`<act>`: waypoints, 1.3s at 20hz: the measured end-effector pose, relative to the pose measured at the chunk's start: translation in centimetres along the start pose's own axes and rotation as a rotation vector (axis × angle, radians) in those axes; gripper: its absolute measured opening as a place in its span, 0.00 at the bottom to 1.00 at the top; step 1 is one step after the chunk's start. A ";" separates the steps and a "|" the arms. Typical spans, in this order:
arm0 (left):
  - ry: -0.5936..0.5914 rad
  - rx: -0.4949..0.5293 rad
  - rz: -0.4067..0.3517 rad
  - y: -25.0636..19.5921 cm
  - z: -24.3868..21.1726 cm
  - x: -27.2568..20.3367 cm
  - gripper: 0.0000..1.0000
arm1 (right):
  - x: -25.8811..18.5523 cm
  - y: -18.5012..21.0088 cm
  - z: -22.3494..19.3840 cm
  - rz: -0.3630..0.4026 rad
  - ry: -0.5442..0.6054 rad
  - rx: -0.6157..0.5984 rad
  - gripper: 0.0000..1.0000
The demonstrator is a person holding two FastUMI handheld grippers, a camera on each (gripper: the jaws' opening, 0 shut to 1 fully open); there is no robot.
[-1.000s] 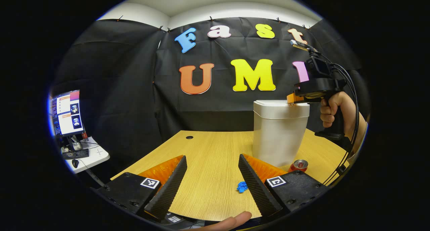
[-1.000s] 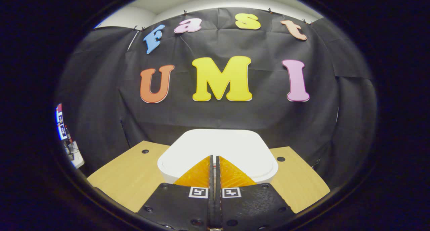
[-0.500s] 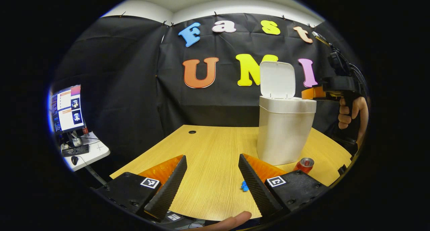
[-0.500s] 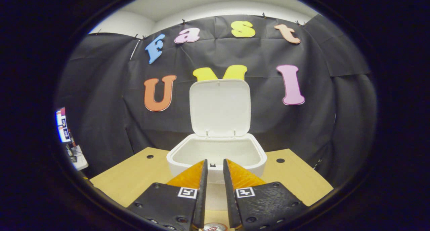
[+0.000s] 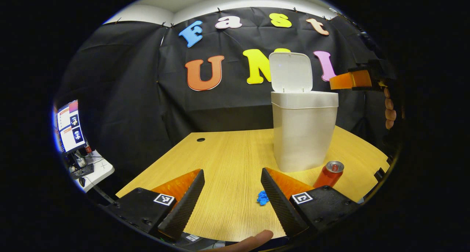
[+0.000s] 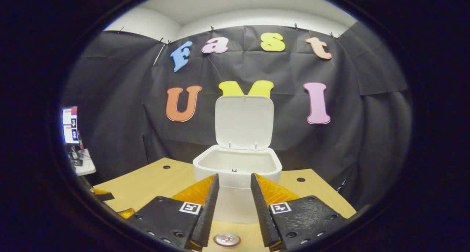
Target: Press the lid of the desktop garbage bin to open it, pick up the crumpled paper on the desktop and throw it into the bin, then pick up the pop can on the desktop and drop it into the bin, and finally close the garbage bin lid.
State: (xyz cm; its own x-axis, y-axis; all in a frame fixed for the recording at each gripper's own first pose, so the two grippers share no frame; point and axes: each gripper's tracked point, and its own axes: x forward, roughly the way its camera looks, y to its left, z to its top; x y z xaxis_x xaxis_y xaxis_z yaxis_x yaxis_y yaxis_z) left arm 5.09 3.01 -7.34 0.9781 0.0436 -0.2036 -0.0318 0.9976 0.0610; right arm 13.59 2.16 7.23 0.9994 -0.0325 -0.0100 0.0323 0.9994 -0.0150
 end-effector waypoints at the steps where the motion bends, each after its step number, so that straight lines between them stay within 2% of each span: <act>1: 0.008 0.007 -0.006 -0.3 -0.2 0.5 0.99 | -0.6 -0.2 -0.4 -0.005 -0.007 -0.011 0.58; 2: 0.021 0.010 -0.011 -0.5 -0.9 0.9 0.99 | -1.1 -0.3 -0.5 -0.004 -0.016 -0.011 0.67; 3: 0.045 0.019 -0.022 -0.9 -1.4 1.3 0.99 | -1.8 -0.3 -0.7 -0.002 -0.022 -0.011 0.71; 4: 0.065 0.031 -0.029 -1.2 -2.1 1.8 1.00 | -2.4 -0.2 -0.8 0.006 -0.032 -0.016 0.81; 5: 0.078 0.043 -0.032 -1.3 -2.5 2.1 1.00 | -3.1 0.2 -1.2 0.025 -0.037 -0.025 0.86; 6: 0.095 0.054 -0.041 -1.5 -3.0 2.5 1.00 | -3.4 0.6 -1.6 0.045 -0.036 -0.034 0.98; 8: 0.120 0.052 -0.058 -1.9 -3.8 3.4 1.00 | -4.0 0.3 -3.0 0.057 -0.021 -0.031 0.95; 9: 0.141 0.026 -0.069 -2.4 -4.5 3.9 1.00 | -4.4 0.6 -3.8 0.073 -0.010 -0.019 0.98; 10: 0.162 -0.001 -0.083 -2.7 -5.3 4.5 0.99 | -4.9 0.8 -4.5 0.089 0.003 0.003 0.95; 11: 0.185 -0.019 -0.099 -3.2 -6.0 5.2 1.00 | -5.3 0.9 -5.5 0.100 0.017 0.027 0.98; 13: 0.228 -0.037 -0.134 -4.3 -7.5 6.1 1.00 | -6.5 1.5 -7.2 0.137 0.028 0.049 0.95; 14: 0.233 -0.044 -0.155 -4.6 -7.8 6.7 1.00 | -7.1 1.7 -7.8 0.153 0.016 0.041 0.98; 15: 0.235 -0.050 -0.180 -5.3 -8.0 7.3 1.00 | -7.7 1.5 -8.7 0.154 -0.001 0.022 0.95; 17: 0.219 -0.052 -0.218 -6.4 -8.2 8.5 0.99 | -8.6 0.7 -10.8 0.125 -0.035 -0.029 0.97; 21: 0.293 -0.093 -0.217 -6.6 -10.0 9.3 0.95 | -9.5 0.2 -15.7 0.100 -0.017 -0.107 0.95; 24: 0.296 -0.030 -0.179 -5.9 -10.4 9.4 0.95 | -10.0 1.1 -19.1 0.142 0.029 -0.063 0.98; 26: 0.328 -0.017 -0.192 -6.2 -11.5 9.4 0.94 | -9.5 1.3 -20.8 0.139 0.053 -0.067 0.98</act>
State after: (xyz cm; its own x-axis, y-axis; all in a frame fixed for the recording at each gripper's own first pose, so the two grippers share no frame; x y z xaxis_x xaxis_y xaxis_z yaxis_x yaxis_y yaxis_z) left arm 12.16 -2.11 -20.89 0.8489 -0.1325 -0.5116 0.1399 0.9899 -0.0244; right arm 3.91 3.43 -13.50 0.9922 0.1034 -0.0690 -0.1086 0.9911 -0.0768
